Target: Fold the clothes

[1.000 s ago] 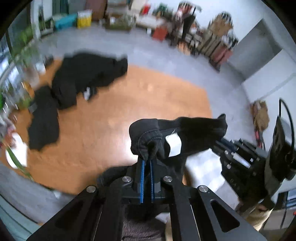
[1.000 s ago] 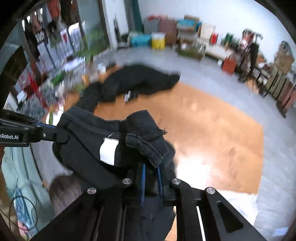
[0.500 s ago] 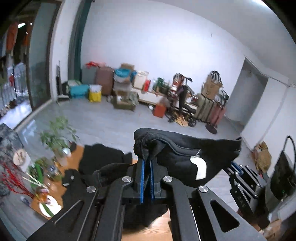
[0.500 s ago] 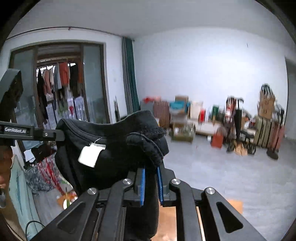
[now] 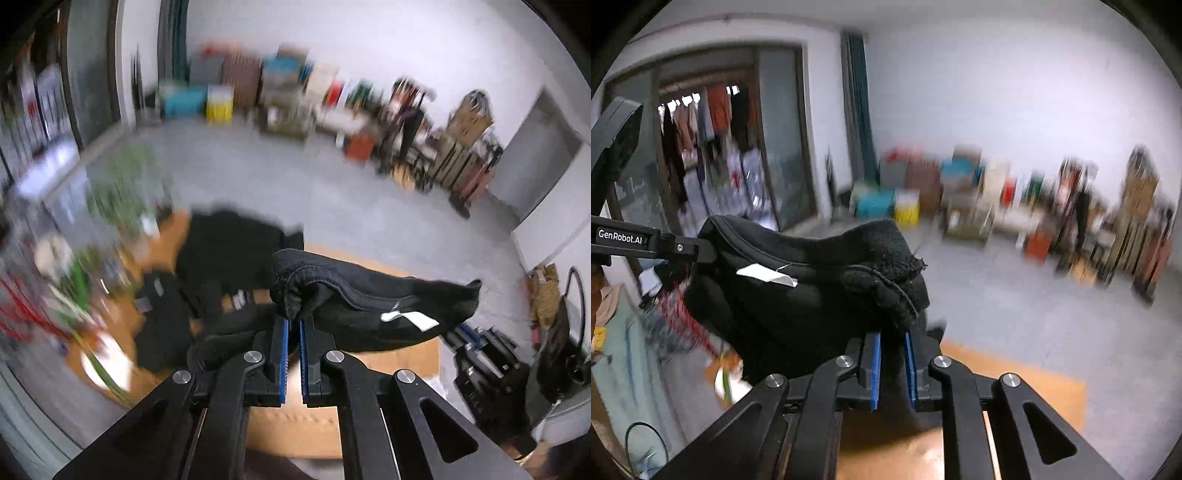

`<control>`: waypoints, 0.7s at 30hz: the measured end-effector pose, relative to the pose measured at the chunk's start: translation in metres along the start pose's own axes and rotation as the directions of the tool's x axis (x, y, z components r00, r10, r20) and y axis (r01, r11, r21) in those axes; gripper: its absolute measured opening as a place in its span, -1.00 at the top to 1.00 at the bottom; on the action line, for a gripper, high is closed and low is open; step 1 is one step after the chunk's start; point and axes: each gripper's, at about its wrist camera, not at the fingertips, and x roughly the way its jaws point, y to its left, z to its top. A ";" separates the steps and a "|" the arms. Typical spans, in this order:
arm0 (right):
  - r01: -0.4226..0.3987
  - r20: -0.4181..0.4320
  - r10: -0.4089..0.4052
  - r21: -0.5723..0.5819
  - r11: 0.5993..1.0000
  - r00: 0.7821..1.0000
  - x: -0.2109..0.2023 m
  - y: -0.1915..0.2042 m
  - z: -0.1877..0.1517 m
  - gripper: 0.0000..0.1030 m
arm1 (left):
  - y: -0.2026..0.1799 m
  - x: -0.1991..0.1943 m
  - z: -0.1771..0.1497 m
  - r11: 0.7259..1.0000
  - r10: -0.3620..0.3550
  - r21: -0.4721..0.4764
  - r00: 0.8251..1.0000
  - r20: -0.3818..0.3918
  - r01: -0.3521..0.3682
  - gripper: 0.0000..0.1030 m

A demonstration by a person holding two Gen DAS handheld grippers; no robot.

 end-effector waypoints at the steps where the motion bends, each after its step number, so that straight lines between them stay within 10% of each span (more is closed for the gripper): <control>1: -0.020 -0.062 0.021 0.013 1.000 0.998 0.026 -0.003 -0.020 0.75 | 0.011 0.038 -0.011 1.000 0.012 -0.007 0.998 -0.063 -0.012 0.91; 6: -0.101 -0.335 0.114 0.054 0.993 0.935 0.141 -0.023 -0.143 0.75 | 0.048 0.194 -0.101 0.999 0.042 0.006 0.945 -0.325 -0.043 0.91; 10: -0.152 -0.519 0.205 0.143 0.978 0.830 0.214 -0.031 -0.261 0.75 | 0.070 0.290 -0.188 0.999 -0.027 -0.036 0.872 -0.488 0.011 0.91; 14: -0.203 -0.616 0.300 0.223 0.953 0.729 0.244 -0.026 -0.356 0.75 | 0.081 0.335 -0.258 0.997 -0.081 -0.051 0.805 -0.587 0.063 0.91; 18: -0.245 -0.616 0.379 0.294 0.924 0.691 0.230 -0.031 -0.398 0.75 | 0.087 0.332 -0.294 0.993 -0.118 -0.053 0.794 -0.596 0.108 0.91; 21: -0.254 -0.670 0.363 0.259 0.932 0.647 0.230 -0.028 -0.427 0.70 | 0.100 0.333 -0.302 0.982 -0.179 -0.166 0.751 -0.635 0.094 0.87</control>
